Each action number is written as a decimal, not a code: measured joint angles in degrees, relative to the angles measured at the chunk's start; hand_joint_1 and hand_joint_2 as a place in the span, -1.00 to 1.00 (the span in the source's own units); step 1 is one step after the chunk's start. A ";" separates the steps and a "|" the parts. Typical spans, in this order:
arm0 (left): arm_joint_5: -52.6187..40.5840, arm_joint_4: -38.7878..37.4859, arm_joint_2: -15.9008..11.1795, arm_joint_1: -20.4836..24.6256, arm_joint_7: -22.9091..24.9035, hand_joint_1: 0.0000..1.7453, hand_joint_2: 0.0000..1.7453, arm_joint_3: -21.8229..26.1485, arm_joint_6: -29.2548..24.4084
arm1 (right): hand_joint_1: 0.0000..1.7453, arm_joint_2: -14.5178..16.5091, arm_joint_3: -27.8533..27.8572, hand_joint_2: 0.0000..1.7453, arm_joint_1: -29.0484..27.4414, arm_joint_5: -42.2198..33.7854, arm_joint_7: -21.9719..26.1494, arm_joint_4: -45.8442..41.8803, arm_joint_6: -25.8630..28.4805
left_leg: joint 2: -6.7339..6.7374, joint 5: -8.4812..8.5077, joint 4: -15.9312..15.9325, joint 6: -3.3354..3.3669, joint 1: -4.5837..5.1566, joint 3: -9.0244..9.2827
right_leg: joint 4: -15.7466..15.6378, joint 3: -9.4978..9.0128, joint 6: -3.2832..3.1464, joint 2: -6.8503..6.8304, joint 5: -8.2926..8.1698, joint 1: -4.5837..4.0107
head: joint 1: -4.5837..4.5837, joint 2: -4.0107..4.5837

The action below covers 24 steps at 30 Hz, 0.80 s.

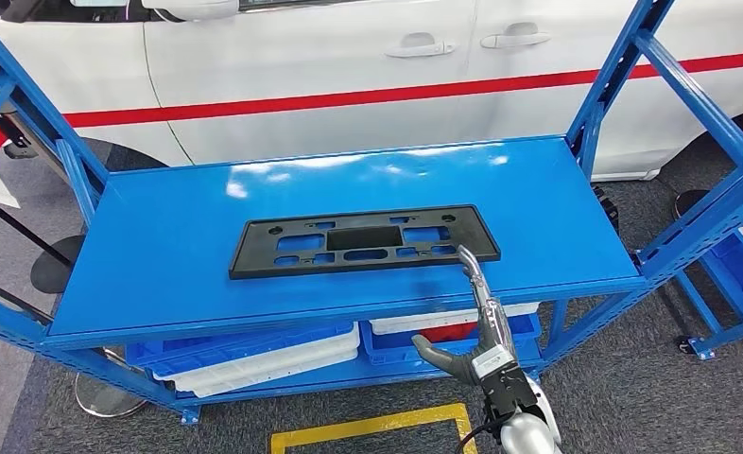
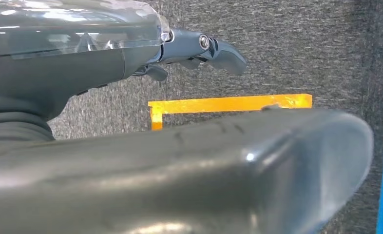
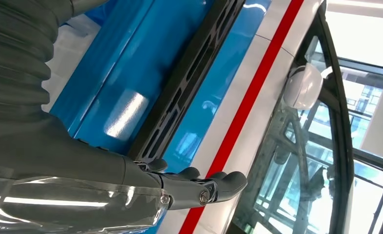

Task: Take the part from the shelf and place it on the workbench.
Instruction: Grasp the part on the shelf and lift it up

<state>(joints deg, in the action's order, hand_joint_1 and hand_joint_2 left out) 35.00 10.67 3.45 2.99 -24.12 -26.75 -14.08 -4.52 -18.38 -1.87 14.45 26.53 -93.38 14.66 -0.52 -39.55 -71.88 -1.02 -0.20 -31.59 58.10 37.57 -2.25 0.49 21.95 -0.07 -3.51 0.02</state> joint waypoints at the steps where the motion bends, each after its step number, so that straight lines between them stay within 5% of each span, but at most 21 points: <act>1: -0.11 0.00 -0.01 -0.05 -0.05 -1.00 -1.00 -0.15 0.00 | -1.00 0.02 0.00 1.00 0.02 0.00 -0.02 0.09 0.01 | 0.04 1.54 1.43 -0.13 -0.14 -0.20 | 0.07 -0.17 0.08 0.02 0.15 0.01 | 0.00 0.00; 4: -0.34 0.00 -0.07 -0.08 -0.09 -1.00 -1.00 -0.44 0.01 | -1.00 0.06 0.01 1.00 0.24 0.00 -0.04 0.22 0.01 | 0.17 8.00 11.42 0.33 -0.07 2.21 | 0.32 -0.70 0.52 0.07 0.36 -0.01 | 0.01 0.00; 8: -0.26 0.00 -0.08 0.02 -0.44 -1.00 -1.00 -0.48 0.03 | -1.00 0.16 -0.03 1.00 0.55 -0.26 0.10 0.39 -0.19 | 0.16 9.44 14.15 1.93 0.31 2.44 | 0.18 -0.80 1.79 0.09 0.30 -0.15 | 0.01 0.00; 10: -0.05 0.00 -0.06 0.00 -0.73 -1.00 -1.00 -0.48 -0.03 | -1.00 0.17 -0.04 1.00 0.98 -0.74 0.24 0.59 -0.39 | 0.12 10.75 14.73 2.00 0.20 2.53 | -0.23 -1.03 1.41 0.08 0.60 -0.29 | 0.01 0.00; 24: 0.63 0.00 -0.04 0.11 -0.83 -1.00 -1.00 -0.46 -1.07 | -1.00 1.14 -0.04 1.00 5.74 -2.90 1.54 4.75 1.00 | 0.13 10.94 14.79 2.62 0.57 2.50 | -0.75 -1.18 2.58 0.10 -0.29 0.05 | 0.02 0.00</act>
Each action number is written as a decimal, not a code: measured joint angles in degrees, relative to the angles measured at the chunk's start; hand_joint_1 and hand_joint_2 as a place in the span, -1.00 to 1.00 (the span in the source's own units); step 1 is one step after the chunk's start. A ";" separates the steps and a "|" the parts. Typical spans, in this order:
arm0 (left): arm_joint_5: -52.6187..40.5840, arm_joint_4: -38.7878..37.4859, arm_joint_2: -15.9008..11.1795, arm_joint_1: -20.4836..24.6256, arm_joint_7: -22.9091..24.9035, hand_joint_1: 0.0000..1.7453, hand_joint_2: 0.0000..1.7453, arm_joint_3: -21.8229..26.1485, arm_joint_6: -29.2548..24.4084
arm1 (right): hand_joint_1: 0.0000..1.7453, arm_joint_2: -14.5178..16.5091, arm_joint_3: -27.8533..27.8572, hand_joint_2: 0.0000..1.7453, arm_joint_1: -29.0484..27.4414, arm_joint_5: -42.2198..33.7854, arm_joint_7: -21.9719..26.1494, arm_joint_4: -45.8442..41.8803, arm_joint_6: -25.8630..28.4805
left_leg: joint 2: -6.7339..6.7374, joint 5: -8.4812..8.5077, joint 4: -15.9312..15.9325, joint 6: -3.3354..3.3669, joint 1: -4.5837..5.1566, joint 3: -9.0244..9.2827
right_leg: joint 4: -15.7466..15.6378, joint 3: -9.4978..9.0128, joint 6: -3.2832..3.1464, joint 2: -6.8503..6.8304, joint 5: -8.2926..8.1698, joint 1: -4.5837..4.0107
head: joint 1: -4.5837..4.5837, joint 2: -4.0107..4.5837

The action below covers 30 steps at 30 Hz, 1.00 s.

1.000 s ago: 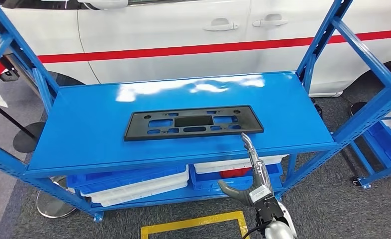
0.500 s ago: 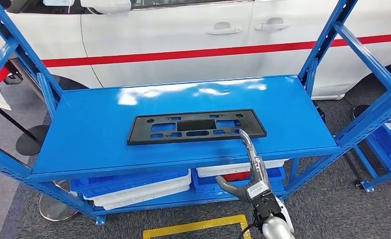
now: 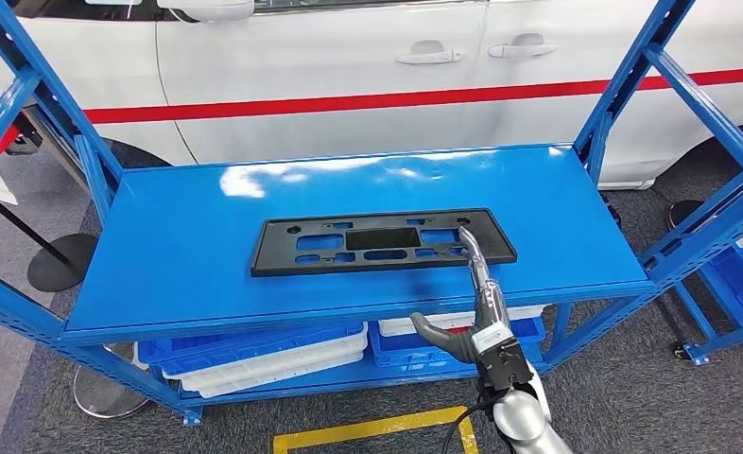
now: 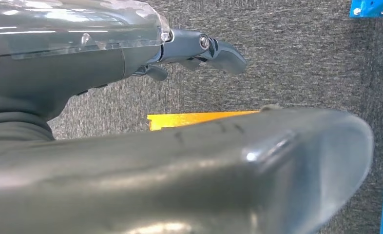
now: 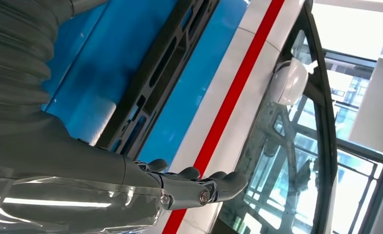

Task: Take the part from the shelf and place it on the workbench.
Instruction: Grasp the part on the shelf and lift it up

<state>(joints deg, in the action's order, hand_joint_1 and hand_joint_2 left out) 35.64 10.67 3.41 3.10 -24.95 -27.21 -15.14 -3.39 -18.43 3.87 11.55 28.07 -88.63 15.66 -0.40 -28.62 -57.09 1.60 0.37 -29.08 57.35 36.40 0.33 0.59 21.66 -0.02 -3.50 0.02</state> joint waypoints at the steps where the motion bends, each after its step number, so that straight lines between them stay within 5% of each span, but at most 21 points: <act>1: 0.14 0.00 0.00 0.02 0.01 -1.00 -1.00 0.00 0.03 | -1.00 0.00 0.00 1.00 0.47 0.03 0.01 0.46 0.16 | 0.00 -0.03 0.00 0.00 0.00 0.00 | 0.00 0.01 0.01 0.00 0.03 0.00 | 0.00 0.00; 9: 0.27 0.00 0.01 0.05 0.75 -1.00 -1.00 -0.01 0.84 | -1.00 -0.02 -0.26 1.00 1.80 7.47 -0.72 3.21 9.09 | 0.00 -0.17 0.07 -0.07 -0.07 0.01 | 0.01 0.07 -0.08 0.00 0.21 -0.08 | 0.00 0.00; 15: -0.48 0.00 0.64 0.04 1.29 -1.00 -1.00 -0.68 1.10 | -1.00 0.00 -2.79 1.00 2.30 26.68 -8.06 5.73 19.33 | 0.00 -0.18 0.09 -0.10 -0.13 0.01 | 0.02 0.08 -0.12 0.00 0.24 -0.14 | 0.00 0.00; 22: -0.31 0.00 2.60 -0.43 3.12 -1.00 -1.00 -1.39 -0.34 | -1.00 0.64 -5.77 1.00 1.69 48.98 -16.72 7.33 22.44 | 0.00 -0.21 0.10 -0.13 -0.16 0.01 | 0.03 0.09 -0.18 0.00 0.29 -0.17 | 0.00 0.00; 30: 0.77 0.00 4.09 -0.86 6.26 -1.00 -1.00 -1.44 -3.30 | -1.00 0.70 -8.06 1.00 4.06 48.79 -15.67 12.27 21.74 | 0.00 -0.21 0.11 -0.12 -0.16 0.00 | 0.03 0.09 -0.18 0.01 0.30 -0.16 | 0.00 0.00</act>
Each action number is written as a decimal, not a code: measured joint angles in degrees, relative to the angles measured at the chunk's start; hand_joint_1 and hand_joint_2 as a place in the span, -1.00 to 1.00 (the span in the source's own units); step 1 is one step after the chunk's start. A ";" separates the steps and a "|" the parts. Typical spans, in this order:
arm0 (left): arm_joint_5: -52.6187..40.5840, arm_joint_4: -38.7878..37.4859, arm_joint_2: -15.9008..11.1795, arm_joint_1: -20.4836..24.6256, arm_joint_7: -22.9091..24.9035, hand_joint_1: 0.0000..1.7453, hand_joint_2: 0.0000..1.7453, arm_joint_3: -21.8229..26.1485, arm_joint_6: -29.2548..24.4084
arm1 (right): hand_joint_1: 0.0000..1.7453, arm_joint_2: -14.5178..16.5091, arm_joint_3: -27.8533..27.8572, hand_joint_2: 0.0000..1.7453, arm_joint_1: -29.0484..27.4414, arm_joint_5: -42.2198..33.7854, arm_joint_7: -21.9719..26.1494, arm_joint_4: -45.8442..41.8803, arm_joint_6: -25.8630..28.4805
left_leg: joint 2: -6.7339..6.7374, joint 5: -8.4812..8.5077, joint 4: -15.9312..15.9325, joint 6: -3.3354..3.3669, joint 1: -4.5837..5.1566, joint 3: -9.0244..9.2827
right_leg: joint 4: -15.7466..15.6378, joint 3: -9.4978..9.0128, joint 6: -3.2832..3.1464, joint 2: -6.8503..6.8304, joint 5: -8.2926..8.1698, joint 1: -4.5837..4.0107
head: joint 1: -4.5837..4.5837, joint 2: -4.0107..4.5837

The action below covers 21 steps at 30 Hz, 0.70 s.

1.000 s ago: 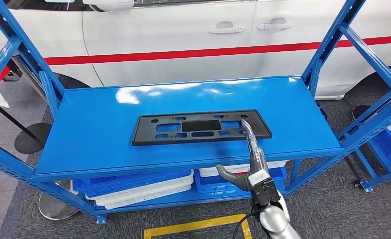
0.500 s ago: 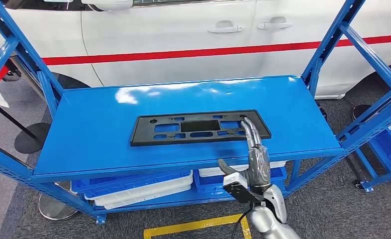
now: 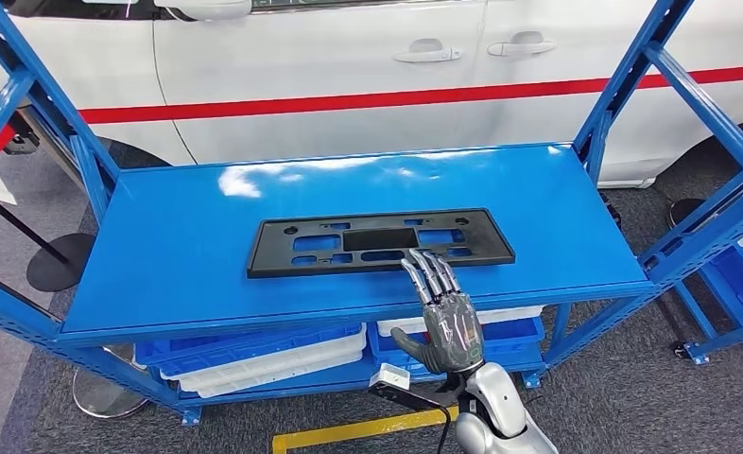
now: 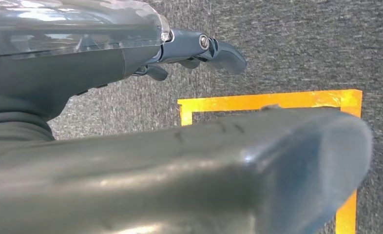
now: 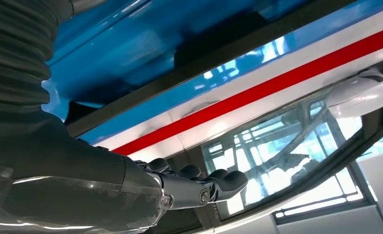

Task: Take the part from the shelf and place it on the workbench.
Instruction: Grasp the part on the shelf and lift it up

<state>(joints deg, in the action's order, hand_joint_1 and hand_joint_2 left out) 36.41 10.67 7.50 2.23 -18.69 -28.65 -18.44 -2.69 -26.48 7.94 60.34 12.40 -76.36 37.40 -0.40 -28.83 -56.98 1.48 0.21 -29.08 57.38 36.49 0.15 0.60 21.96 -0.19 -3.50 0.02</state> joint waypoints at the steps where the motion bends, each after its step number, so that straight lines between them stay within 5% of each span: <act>1: 0.17 0.00 0.13 -0.03 -0.04 -1.00 -1.00 0.00 -0.19 | -1.00 -0.01 -0.42 1.00 0.75 -0.62 0.52 1.03 0.33 | 0.00 0.00 0.00 0.00 0.00 0.00 | 0.00 0.00 0.00 0.00 0.00 0.00 | 0.00 0.00; 9: 0.76 0.00 0.90 -0.39 -0.54 -1.00 -1.00 0.02 -1.06 | -1.00 0.07 -3.06 1.00 7.81 -4.61 1.24 8.32 0.69 | 0.01 0.01 0.00 0.00 0.00 0.02 | 0.02 0.00 0.00 0.01 0.00 0.00 | 0.00 0.00; 21: 0.31 0.00 0.90 -0.42 -0.64 -1.00 -1.00 -0.01 0.34 | -1.00 2.83 -3.13 1.00 18.15 2.32 -7.30 17.16 -3.62 | 0.01 0.01 0.00 0.00 -0.01 0.03 | 0.09 0.01 -0.01 0.00 0.00 -0.01 | 0.00 0.00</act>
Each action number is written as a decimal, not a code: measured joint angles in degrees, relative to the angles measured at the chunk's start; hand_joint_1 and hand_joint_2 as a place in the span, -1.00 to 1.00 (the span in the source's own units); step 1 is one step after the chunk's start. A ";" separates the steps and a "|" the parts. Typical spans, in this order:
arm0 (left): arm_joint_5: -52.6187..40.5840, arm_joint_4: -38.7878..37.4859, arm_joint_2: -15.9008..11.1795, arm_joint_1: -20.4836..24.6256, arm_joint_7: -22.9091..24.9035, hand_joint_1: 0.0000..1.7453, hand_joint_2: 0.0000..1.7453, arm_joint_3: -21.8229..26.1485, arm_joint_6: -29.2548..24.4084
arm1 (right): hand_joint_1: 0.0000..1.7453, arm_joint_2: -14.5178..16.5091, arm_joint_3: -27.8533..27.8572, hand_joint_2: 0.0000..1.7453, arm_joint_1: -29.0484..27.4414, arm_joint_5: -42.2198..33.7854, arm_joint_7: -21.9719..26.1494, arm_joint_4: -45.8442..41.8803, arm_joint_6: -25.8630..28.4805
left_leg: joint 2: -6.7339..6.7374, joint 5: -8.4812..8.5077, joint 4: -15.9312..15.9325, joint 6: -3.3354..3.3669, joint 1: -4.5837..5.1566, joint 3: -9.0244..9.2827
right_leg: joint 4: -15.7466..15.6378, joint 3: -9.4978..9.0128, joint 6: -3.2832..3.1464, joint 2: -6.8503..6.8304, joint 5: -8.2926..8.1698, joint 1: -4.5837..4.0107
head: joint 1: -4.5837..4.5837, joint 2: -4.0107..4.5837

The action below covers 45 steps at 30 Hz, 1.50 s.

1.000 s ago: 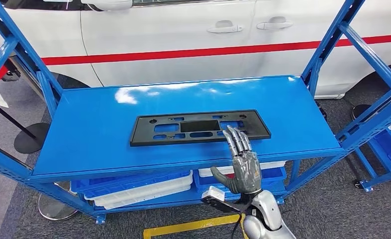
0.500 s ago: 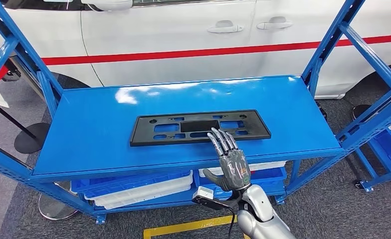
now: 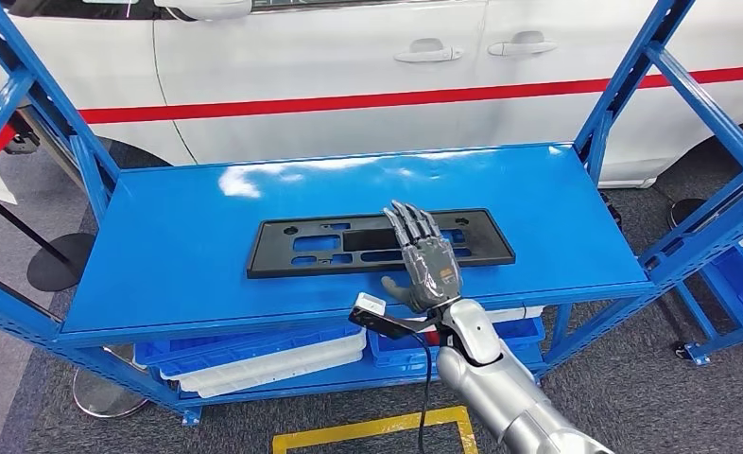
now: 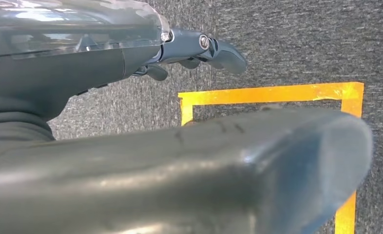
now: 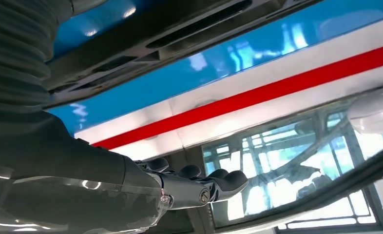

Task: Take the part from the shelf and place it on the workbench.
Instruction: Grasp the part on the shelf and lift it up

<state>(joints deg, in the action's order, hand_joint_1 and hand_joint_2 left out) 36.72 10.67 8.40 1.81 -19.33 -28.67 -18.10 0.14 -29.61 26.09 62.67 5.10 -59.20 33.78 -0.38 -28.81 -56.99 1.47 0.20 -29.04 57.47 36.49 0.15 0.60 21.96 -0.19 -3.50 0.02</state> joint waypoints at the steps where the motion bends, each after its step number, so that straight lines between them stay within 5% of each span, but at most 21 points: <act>1: -0.09 0.00 -0.01 0.00 0.05 -1.00 -1.00 -0.01 0.08 | -1.00 0.13 0.19 1.00 0.63 0.98 -0.56 1.00 -0.23 | 0.00 0.00 0.00 0.00 0.00 0.00 | 0.00 0.00 0.00 0.00 0.00 0.00 | 0.00 0.00; 11: -0.14 0.00 -0.05 0.05 0.10 -1.00 -1.00 -0.50 0.79 | -1.00 1.13 1.93 1.00 4.29 7.42 -3.35 11.68 -2.50 | -0.01 0.00 0.00 0.00 0.00 0.00 | 0.00 0.00 0.00 0.00 0.00 0.00 | 0.00 0.00; 15: 0.11 0.00 -0.07 0.12 0.02 -1.00 -1.00 -0.56 0.79 | 0.97 1.64 2.15 1.00 5.85 8.06 -3.39 14.90 -3.51 | 0.00 -0.01 0.00 0.00 0.00 0.05 | 0.00 -0.02 0.00 0.03 0.00 0.00 | 0.00 0.00; 34: 0.32 0.00 -0.16 0.15 -0.94 -1.00 -1.00 -1.11 1.86 | 1.00 2.80 5.62 1.00 5.71 2.06 1.68 20.55 1.66 | 0.00 0.00 0.00 -0.01 0.00 0.11 | 0.01 -0.04 -0.01 0.02 0.01 -0.01 | 0.00 0.00; 39: 0.21 0.00 -0.37 0.16 -1.34 -1.00 -1.00 -1.38 2.35 | 1.00 2.59 8.67 1.00 0.35 -9.94 9.56 10.47 3.54 | 0.00 -0.04 0.00 -0.03 0.01 0.10 | 0.01 -0.04 -0.02 0.03 0.04 -0.01 | 0.00 0.00; 45: 0.76 -0.01 -0.84 0.16 -2.04 -1.00 -1.00 -1.42 2.77 | 1.00 1.61 11.60 1.00 -10.03 -32.76 18.40 -11.86 0.93 | -0.03 -0.08 0.00 -0.03 0.01 0.05 | 0.00 0.01 -0.03 -0.01 0.10 -0.02 | 0.00 0.00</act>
<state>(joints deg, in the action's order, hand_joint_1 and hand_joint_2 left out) 37.48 10.66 7.56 1.97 -21.37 -30.09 -15.33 1.75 -18.02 16.06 29.91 23.51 -71.06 34.71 -0.41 -28.89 -56.99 1.44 0.21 -29.00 57.47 36.51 0.12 0.58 22.05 -0.21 -3.50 0.02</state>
